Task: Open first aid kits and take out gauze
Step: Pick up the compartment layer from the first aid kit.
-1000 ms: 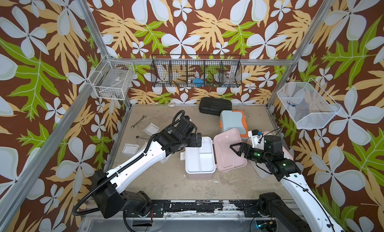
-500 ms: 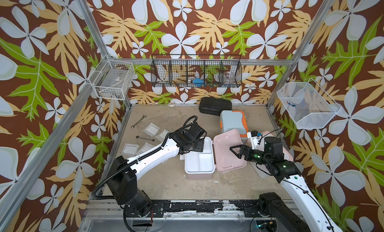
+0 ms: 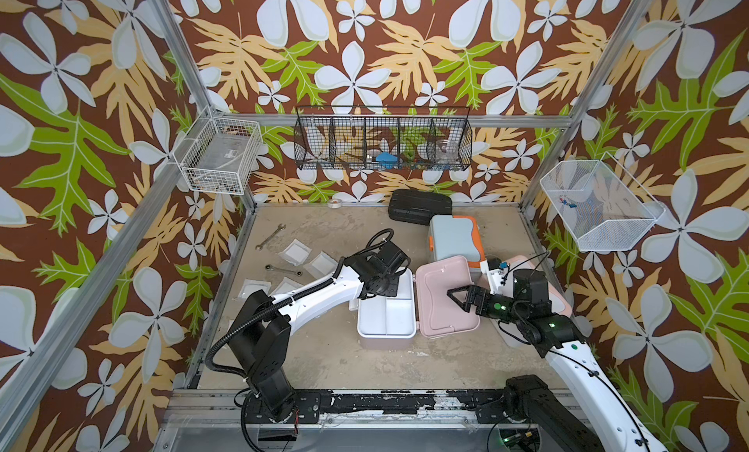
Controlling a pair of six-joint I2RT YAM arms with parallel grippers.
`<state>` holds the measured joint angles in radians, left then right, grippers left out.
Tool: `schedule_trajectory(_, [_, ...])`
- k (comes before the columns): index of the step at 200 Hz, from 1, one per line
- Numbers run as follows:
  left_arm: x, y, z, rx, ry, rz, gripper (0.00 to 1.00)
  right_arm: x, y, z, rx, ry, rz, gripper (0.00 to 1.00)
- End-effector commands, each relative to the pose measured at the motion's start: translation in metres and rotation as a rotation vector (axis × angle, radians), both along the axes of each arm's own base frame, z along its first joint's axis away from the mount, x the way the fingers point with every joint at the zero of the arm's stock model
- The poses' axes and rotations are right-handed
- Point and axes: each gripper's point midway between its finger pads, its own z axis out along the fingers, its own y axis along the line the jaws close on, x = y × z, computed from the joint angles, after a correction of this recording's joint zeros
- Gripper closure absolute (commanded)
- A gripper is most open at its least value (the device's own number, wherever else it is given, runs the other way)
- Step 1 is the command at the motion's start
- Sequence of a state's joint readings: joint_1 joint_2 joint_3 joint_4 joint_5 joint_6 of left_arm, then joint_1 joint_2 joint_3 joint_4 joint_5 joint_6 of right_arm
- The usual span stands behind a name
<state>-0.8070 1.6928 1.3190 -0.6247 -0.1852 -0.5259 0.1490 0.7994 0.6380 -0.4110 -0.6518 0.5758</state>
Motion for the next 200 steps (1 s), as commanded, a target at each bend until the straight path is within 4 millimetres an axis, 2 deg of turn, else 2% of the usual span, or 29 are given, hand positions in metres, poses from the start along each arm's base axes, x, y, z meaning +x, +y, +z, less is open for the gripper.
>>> schedule_trajectory(1, [0.004, 0.005, -0.001, 0.044, -0.017, 0.006, 0.77, 0.004, 0.003, 0.008, 0.015, -0.025, 0.013, 0.07])
schedule_trajectory(30, [0.007, 0.005, -0.001, 0.059, -0.020, 0.009, 0.86, 0.005, 0.004, 0.009, 0.026, -0.025, 0.014, 0.07])
schedule_trajectory(74, [0.010, 0.000, 0.000, 0.044, -0.019, 0.016, 0.89, 0.005, 0.007, 0.010, 0.048, -0.024, 0.024, 0.07])
schedule_trajectory(117, [0.011, -0.003, 0.000, 0.039, -0.010, 0.023, 0.99, 0.005, 0.011, 0.011, 0.075, -0.022, 0.040, 0.07])
schedule_trajectory(200, [0.012, -0.007, 0.034, -0.033, -0.048, 0.029, 1.00, 0.004, 0.012, 0.012, 0.079, -0.029, 0.047, 0.07])
